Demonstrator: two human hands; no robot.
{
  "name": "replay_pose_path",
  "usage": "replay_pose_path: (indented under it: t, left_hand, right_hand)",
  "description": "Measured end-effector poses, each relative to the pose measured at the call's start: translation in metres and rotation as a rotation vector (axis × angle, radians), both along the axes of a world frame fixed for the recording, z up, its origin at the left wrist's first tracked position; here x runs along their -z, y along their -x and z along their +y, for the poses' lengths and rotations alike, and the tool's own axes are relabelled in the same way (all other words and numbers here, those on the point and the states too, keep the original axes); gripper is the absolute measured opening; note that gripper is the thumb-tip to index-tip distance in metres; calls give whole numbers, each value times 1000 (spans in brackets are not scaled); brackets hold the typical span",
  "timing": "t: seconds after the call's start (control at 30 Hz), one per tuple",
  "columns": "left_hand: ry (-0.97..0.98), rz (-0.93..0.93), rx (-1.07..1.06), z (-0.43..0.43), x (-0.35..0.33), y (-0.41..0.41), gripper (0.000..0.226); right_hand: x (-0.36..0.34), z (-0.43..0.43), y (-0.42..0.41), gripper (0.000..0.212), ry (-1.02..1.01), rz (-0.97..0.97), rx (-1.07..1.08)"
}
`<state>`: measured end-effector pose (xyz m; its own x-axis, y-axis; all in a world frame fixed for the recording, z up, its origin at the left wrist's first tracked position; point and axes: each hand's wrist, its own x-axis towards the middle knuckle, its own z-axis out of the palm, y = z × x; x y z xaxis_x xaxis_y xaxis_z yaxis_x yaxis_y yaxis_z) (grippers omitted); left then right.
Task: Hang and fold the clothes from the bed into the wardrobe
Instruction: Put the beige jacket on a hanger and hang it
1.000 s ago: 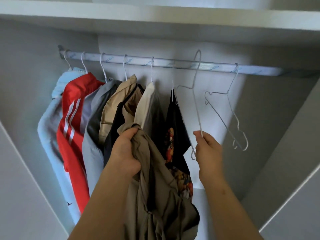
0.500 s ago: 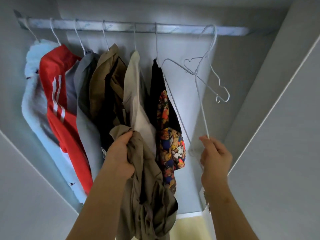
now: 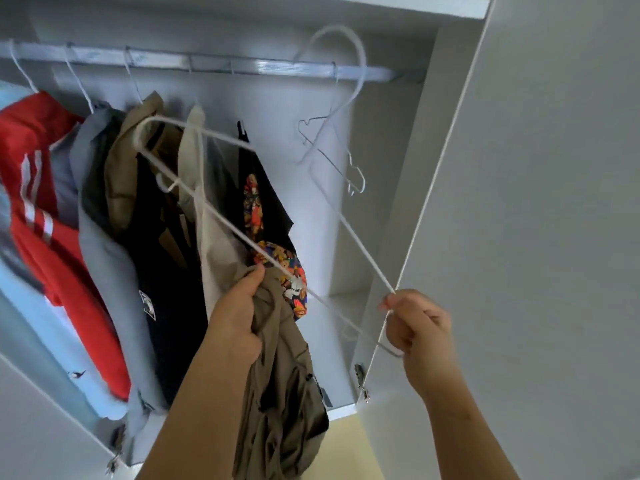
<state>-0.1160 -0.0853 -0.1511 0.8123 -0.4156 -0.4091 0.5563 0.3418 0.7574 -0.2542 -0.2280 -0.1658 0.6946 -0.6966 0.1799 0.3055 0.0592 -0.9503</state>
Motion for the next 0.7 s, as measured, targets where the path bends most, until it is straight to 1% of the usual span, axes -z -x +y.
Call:
replay_pose_path:
  t: [0.1,0.2,0.3,0.37,0.43,0.5,0.53,0.6,0.7]
  left_hand:
    - [52,-9,-48,-5,-1,23,29]
    - [58,31,-113,-5,-3,44,30]
    - [37,95,-239,-2,3,65,28]
    - [62,126,-306,-2,7,82,27]
    - [52,126,-386,0,9,96,27]
    - [9,120,-419,8,10,105,26]
    - [22,112,-440,14,10,108,26]
    - [121,72,-460,27,11,111,30]
    - [370,15,-446,37,4,120,50]
  right_hand:
    - [2,-6,36,14,70,87,-26]
    - [10,-9,66,23,100,154,-59]
    - [18,-10,84,25,52,123,-107]
    - [21,-11,90,26,7,77,-154]
    - [24,-9,93,27,-19,36,-220]
    - [29,-4,97,30,-37,10,-292]
    - [31,-1,98,32,-47,0,-337]
    - [35,4,102,36,-60,-13,-436]
    - [37,7,105,35,-79,27,-490]
